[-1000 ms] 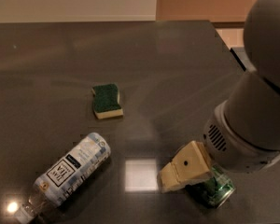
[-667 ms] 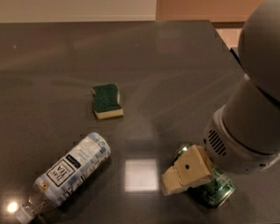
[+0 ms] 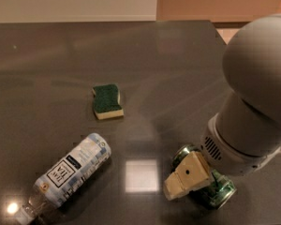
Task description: Place green can upright
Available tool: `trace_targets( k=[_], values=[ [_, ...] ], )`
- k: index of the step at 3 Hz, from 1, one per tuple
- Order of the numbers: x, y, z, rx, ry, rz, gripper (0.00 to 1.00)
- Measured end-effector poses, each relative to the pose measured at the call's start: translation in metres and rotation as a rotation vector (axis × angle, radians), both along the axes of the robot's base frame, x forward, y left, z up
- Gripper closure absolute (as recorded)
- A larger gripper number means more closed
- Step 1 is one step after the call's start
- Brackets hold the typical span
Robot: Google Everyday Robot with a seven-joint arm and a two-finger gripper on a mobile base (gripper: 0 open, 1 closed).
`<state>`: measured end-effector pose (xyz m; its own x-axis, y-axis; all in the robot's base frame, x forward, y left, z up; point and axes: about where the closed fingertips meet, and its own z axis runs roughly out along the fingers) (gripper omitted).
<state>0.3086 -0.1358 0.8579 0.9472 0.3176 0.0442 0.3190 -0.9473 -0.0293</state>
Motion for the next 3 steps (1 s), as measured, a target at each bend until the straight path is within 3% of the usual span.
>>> trace_targets(
  k=[2, 3],
  values=[
    [-0.011, -0.003, -0.019, -0.031, 0.029, 0.094, 0.00],
    [-0.017, -0.001, -0.023, -0.054, 0.025, 0.162, 0.17]
  ],
)
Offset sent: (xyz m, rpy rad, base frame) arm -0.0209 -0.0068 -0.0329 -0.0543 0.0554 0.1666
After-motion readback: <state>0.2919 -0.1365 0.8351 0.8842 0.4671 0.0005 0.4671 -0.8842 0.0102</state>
